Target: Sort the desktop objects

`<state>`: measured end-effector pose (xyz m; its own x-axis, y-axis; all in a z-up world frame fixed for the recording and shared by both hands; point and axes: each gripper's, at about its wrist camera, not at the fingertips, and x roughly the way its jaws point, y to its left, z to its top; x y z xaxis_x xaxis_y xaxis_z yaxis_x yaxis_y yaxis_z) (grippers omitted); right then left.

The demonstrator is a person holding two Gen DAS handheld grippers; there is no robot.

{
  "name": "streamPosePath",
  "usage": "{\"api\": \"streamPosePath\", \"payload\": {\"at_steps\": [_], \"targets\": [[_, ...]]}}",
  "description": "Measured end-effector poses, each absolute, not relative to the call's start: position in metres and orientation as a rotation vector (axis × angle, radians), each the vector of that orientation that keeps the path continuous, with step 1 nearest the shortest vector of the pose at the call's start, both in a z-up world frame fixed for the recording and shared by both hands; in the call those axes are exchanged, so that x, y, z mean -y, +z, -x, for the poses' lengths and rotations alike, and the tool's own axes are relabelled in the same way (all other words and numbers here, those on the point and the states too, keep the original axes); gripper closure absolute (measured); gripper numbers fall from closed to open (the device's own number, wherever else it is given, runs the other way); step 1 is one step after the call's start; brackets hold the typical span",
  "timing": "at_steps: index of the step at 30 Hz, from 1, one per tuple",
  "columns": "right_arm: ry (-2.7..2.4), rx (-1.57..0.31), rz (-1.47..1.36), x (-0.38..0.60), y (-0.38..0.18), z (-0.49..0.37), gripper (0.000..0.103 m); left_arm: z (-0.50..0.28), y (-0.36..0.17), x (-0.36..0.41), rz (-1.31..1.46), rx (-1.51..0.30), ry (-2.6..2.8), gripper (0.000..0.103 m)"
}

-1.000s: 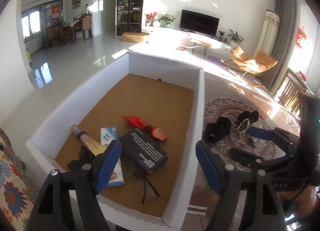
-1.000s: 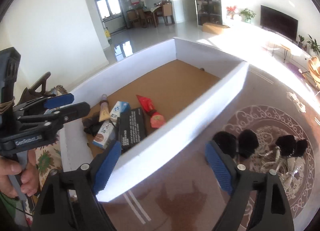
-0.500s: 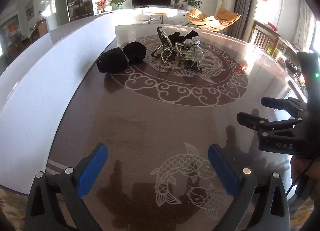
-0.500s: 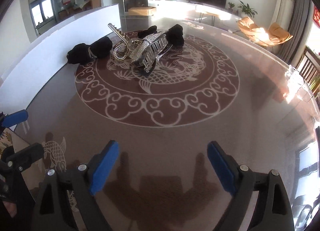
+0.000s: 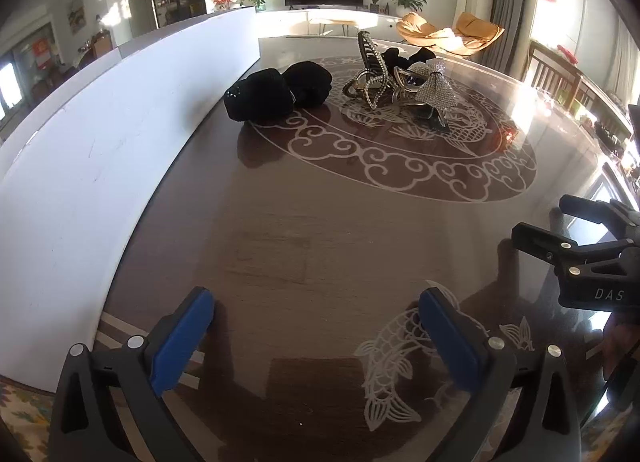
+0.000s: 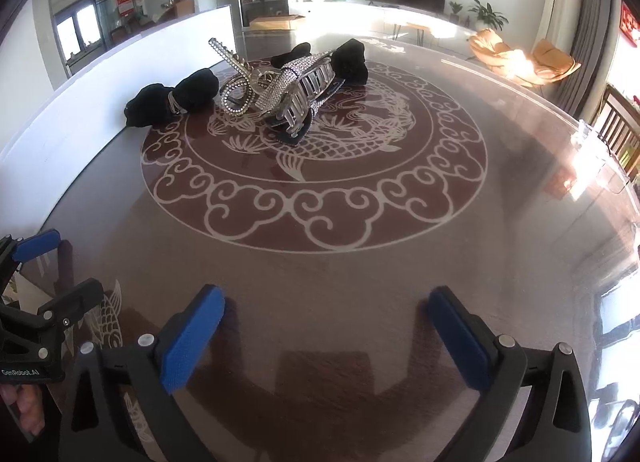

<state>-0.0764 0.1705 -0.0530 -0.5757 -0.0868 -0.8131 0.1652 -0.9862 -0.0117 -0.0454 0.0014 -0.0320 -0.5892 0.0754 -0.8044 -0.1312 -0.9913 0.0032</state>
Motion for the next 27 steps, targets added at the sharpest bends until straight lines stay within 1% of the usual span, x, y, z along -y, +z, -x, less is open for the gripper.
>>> {"api": "streamPosePath", "payload": {"at_steps": [15,27], "targets": [[-2.666,-0.130,-1.370,-0.1705,-0.0530,0.0767,0.000,0.0423,-0.0314,-0.0040,1.384,-0.057,2.747,0.000],[-2.666,-0.129,-1.370,-0.1705,-0.0529,0.0765,0.000,0.0381,-0.0318,-0.0022,1.354,-0.081,2.727,0.000]]}}
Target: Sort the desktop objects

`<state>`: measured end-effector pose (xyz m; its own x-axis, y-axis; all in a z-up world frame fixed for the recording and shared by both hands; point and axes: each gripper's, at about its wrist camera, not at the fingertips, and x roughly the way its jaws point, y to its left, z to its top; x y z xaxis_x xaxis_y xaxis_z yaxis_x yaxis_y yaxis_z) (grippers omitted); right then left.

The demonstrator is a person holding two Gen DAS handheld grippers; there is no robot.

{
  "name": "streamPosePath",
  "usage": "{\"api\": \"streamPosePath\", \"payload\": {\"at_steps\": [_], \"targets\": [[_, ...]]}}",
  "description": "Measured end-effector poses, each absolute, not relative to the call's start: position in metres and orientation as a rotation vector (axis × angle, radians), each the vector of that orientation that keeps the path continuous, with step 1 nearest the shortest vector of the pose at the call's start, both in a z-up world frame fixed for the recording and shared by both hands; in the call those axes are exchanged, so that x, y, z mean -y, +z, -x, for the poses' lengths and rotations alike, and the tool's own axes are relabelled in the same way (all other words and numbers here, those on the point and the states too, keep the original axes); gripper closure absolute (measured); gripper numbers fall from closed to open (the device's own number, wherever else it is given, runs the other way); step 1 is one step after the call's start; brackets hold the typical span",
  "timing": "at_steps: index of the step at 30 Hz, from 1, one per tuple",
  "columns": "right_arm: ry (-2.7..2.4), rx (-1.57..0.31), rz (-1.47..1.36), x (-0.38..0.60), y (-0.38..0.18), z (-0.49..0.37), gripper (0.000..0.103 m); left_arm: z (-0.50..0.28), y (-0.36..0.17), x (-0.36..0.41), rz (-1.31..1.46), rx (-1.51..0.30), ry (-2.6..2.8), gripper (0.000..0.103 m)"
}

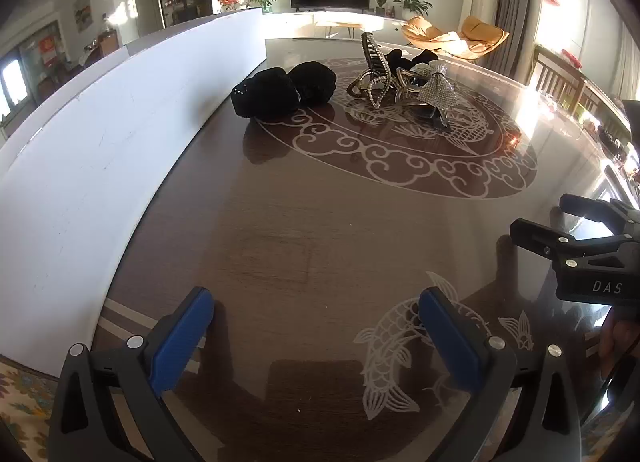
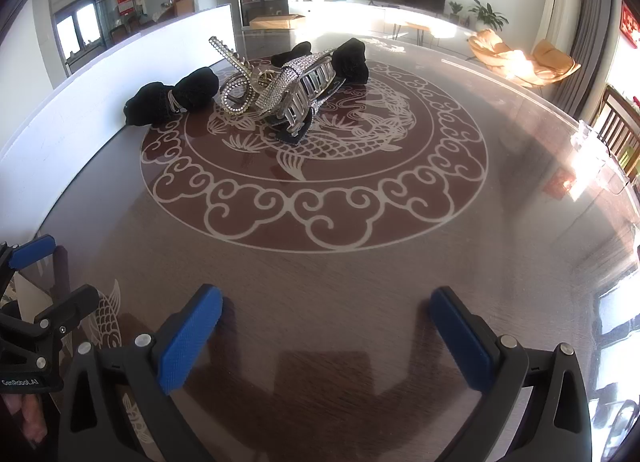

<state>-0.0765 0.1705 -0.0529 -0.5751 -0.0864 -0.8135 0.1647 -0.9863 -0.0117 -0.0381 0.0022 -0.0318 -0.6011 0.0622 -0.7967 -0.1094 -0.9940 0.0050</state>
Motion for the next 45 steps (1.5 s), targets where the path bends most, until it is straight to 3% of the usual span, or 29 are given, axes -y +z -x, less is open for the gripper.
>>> {"api": "streamPosePath", "payload": {"at_steps": [37,41,45], "targets": [[-2.666,-0.129,-1.370,-0.171,-0.053,0.077,0.000,0.031,-0.031,-0.001,1.334,-0.074,2.732,0.000],[-2.666,-0.129,-1.370,-0.171,-0.053,0.077,0.000,0.050,-0.023,0.000,1.322,-0.022,2.732,0.000],[-2.666,-0.129,-1.370,-0.171,-0.053,0.077,0.000,0.093,-0.006,-0.010,1.275,-0.128,2.775,0.000]]}}
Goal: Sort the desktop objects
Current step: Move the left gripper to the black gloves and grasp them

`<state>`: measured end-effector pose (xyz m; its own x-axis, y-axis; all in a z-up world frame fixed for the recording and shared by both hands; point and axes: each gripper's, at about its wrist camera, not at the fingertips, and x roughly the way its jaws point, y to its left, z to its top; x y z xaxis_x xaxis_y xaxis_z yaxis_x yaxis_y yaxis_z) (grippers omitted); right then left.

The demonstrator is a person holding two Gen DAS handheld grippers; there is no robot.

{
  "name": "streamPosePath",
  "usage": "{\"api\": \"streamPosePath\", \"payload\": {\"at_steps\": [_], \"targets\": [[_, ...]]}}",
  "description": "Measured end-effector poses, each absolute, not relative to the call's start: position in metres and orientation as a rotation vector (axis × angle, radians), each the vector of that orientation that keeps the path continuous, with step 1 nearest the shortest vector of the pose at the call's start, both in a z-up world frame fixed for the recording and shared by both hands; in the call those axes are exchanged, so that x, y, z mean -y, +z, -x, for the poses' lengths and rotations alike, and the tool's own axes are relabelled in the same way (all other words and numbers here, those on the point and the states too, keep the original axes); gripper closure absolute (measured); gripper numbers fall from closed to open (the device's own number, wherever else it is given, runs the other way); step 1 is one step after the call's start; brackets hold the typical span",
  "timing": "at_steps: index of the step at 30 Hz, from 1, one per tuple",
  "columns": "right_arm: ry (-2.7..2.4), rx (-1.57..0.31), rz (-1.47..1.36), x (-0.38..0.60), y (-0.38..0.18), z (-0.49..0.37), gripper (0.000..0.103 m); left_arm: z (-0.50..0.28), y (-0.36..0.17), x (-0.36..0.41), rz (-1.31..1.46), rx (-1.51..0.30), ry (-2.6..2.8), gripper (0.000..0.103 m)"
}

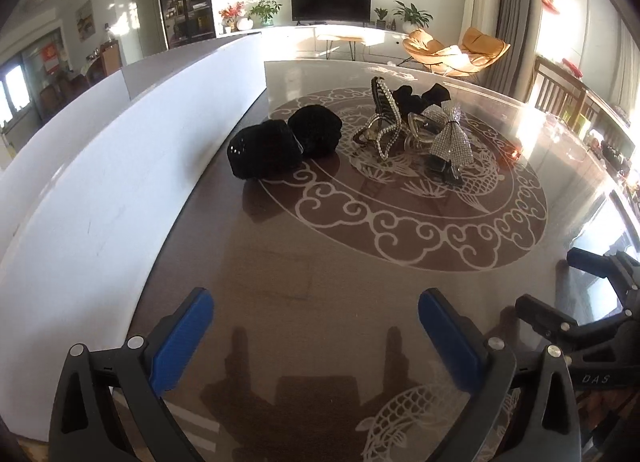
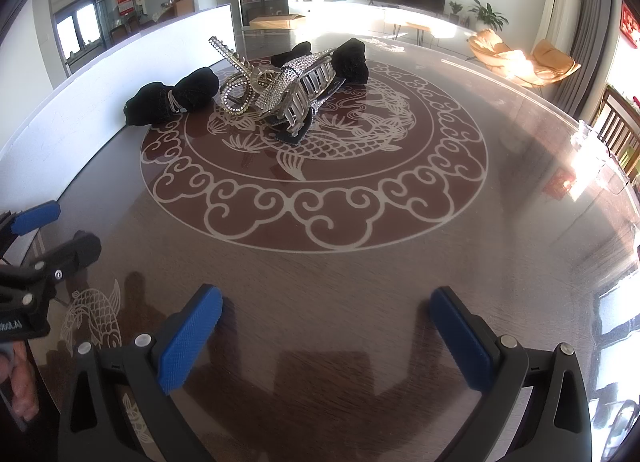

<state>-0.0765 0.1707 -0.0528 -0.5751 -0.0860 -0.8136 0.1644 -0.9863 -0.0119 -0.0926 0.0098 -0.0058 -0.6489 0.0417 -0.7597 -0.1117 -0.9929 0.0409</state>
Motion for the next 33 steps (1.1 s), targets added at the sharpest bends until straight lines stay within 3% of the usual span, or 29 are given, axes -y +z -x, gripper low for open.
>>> {"api": "streamPosePath", "payload": {"at_steps": [3,8,13,16,17,18,19,20,33], "targets": [[-2.666,-0.129,-1.370,-0.171,-0.053,0.077,0.000,0.136,0.003,-0.022,1.253,-0.289,2.787,0.000],[-2.666,-0.129,-1.370,-0.171,-0.053,0.077,0.000,0.199,0.008,-0.029,1.237,-0.401,2.772,0.000],[-2.666,-0.129,-1.370,-0.171,-0.053,0.077,0.000,0.242,-0.015,-0.030,1.378,-0.437,2.677,0.000],[-2.666,-0.129,-1.370,-0.171,-0.053,0.077,0.000,0.244,-0.020,-0.018,1.367,-0.342,2.665,0.001],[-2.666,-0.129,-1.370,-0.171,-0.053,0.077,0.000,0.243,-0.020,-0.015,1.361,-0.301,2.662,0.018],[-2.666,-0.129,-1.370,-0.171,-0.053,0.077,0.000,0.242,-0.019,-0.011,1.355,-0.256,2.666,0.042],[-2.666,-0.129,-1.370,-0.171,-0.053,0.077,0.000,0.240,-0.018,-0.009,1.361,-0.240,2.686,0.050],[-2.666,-0.129,-1.370,-0.171,-0.053,0.077,0.000,0.237,-0.017,-0.008,1.370,-0.242,2.709,0.069],[-2.667,-0.129,-1.370,-0.171,-0.053,0.076,0.000,0.085,-0.021,0.011,1.350,-0.096,2.805,0.069]]}}
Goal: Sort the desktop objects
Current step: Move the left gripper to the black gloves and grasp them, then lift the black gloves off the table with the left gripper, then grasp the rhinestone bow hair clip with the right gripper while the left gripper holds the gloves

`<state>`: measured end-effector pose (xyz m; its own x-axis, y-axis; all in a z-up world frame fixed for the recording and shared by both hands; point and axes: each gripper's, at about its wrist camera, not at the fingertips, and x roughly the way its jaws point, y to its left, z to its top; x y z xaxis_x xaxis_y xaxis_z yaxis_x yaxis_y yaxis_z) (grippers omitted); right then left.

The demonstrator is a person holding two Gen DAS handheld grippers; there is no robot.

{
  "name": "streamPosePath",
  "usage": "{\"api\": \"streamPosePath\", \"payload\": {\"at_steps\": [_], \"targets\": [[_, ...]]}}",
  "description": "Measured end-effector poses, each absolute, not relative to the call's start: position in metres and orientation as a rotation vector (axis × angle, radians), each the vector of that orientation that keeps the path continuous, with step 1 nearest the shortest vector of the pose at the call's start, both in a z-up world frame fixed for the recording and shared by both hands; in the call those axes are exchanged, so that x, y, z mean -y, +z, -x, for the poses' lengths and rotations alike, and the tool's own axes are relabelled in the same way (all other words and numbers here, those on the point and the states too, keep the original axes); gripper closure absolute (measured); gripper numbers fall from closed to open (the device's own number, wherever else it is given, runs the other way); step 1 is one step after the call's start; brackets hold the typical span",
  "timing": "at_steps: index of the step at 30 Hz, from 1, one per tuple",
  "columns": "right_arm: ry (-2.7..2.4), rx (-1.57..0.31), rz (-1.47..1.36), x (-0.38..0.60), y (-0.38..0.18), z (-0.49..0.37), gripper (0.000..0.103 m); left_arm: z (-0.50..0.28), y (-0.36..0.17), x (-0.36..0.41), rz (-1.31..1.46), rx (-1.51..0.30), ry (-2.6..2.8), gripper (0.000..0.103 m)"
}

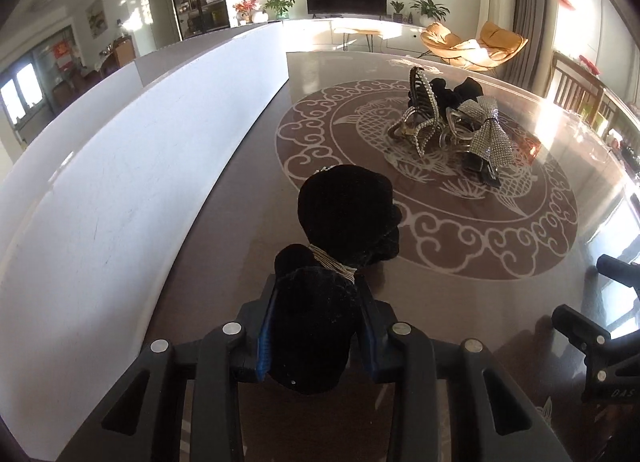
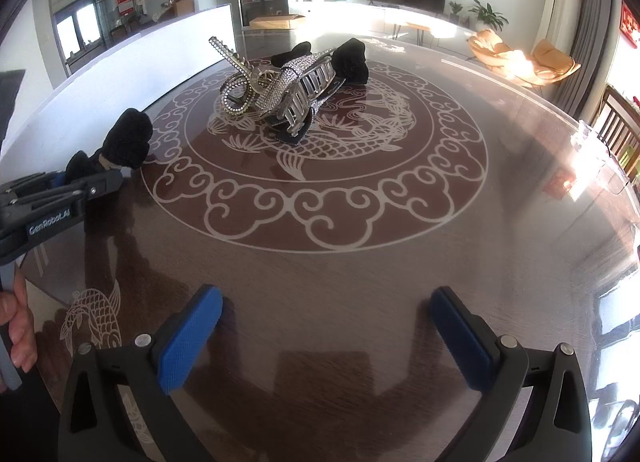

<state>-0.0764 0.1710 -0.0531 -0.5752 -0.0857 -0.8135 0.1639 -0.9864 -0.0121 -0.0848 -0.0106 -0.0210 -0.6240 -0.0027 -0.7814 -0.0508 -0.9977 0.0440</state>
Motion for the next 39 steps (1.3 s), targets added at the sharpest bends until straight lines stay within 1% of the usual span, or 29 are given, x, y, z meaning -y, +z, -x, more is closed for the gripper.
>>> {"api": "streamPosePath", "payload": {"at_steps": [2,5,8,11,13,14,15,16,17,18,19,26,30,39], "targets": [[-2.667,-0.129,-1.370,-0.171,-0.053,0.076,0.000,0.071,-0.023,0.012,1.331,-0.081,2.812,0.068],[-2.667,-0.129,-1.370,-0.171,-0.053,0.076,0.000,0.062,-0.025,0.007,1.299,-0.156,2.828,0.068],[-2.667,-0.129,-1.370,-0.171,-0.053,0.076,0.000,0.067,-0.024,0.008,1.299,-0.119,2.824,0.067],[-2.667,-0.129,-1.370,-0.171,-0.053,0.076,0.000,0.066,-0.025,0.008,1.290,-0.126,2.839,0.064],[-2.667,-0.129,-1.370,-0.171,-0.053,0.076,0.000,0.064,-0.025,0.010,1.290,-0.100,2.847,0.061],[-2.667,-0.129,-1.370,-0.171,-0.053,0.076,0.000,0.062,-0.026,0.011,1.296,-0.082,2.852,0.056],[-2.667,-0.130,-1.370,-0.171,-0.053,0.076,0.000,0.062,-0.027,0.014,1.304,-0.056,2.857,0.047],[-2.667,-0.130,-1.370,-0.171,-0.053,0.076,0.000,0.062,-0.028,0.018,1.316,-0.024,2.859,0.041],[-2.667,-0.130,-1.370,-0.171,-0.053,0.076,0.000,0.064,-0.029,0.022,1.325,0.007,2.855,0.025],[-2.667,-0.130,-1.370,-0.171,-0.053,0.076,0.000,0.064,-0.031,0.024,1.334,0.005,2.856,0.014],[-2.667,-0.130,-1.370,-0.171,-0.053,0.076,0.000,0.063,-0.033,0.025,1.326,-0.007,2.859,0.012],[-2.667,-0.130,-1.370,-0.171,-0.053,0.076,0.000,0.060,-0.034,0.026,1.297,-0.018,2.854,0.011],[-2.667,-0.130,-1.370,-0.171,-0.053,0.076,0.000,0.057,-0.036,0.026,1.295,-0.016,2.861,0.007],[-2.667,-0.130,-1.370,-0.171,-0.053,0.076,0.000,0.056,-0.036,0.024,1.281,-0.017,2.867,0.006]]}}
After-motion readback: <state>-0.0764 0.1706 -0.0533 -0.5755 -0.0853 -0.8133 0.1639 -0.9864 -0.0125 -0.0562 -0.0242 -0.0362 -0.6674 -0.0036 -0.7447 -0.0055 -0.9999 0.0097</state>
